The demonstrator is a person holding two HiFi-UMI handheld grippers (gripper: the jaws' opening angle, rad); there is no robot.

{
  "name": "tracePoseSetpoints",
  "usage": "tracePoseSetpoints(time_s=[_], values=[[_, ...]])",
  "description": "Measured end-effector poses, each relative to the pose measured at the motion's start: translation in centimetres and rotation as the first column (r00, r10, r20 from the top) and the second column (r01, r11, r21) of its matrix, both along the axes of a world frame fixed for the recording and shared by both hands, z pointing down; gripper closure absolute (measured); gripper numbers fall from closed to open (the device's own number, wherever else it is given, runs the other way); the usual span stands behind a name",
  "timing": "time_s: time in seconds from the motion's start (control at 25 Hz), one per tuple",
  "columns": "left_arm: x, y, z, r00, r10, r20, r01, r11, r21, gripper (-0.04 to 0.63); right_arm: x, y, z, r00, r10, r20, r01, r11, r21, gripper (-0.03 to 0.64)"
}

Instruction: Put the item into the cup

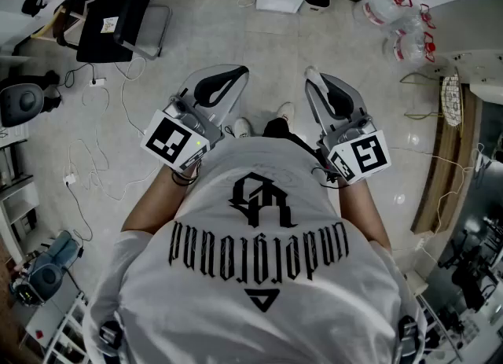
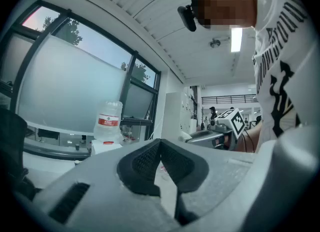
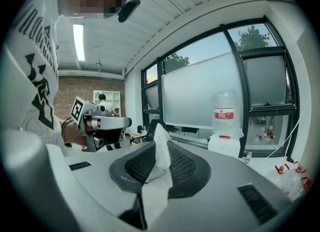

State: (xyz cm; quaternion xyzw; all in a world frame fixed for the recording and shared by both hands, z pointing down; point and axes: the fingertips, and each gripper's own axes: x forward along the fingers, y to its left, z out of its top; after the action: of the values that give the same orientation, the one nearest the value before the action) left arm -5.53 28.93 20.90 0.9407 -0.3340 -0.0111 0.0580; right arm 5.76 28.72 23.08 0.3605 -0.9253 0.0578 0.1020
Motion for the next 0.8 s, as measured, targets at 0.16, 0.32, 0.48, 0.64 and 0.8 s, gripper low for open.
tracePoseSetpoints(time_s=[0.16,0.32,0.48,0.64,0.8], values=[[0.4,-1.1,0.1,1.000,-0.003,0.006,0.003,1.000,-0.001,0.581,0.6,-1.2,0.0,1.000,-0.004,0.000,0.004,1.000,0.004,0.545],[1.6,-2.0,0.5,1.000,-0.007,0.013,0.007,1.000,-0.015,0.581,2.3,-2.3,0.3,1.000,-0.007,0.001,0.007,1.000,0.002,0.545],[3.1,-3.5,0.6,1.000,-0.021,0.020,0.022,1.000,-0.019,0.581,4.1,-3.9,0.4,1.000,-0.014,0.004,0.014,1.000,0.003,0.545],[5.1,-5.5,0.7,0.999,-0.043,0.025,0.044,0.998,-0.037,0.580,6.1,-5.7,0.6,0.998,-0.059,-0.017,0.059,0.998,0.005,0.543],[7.5,-7.6,0.8,0.997,-0.072,0.036,0.073,0.996,-0.048,0.580,8.9,-8.0,0.6,0.995,-0.091,-0.030,0.091,0.996,0.012,0.543]])
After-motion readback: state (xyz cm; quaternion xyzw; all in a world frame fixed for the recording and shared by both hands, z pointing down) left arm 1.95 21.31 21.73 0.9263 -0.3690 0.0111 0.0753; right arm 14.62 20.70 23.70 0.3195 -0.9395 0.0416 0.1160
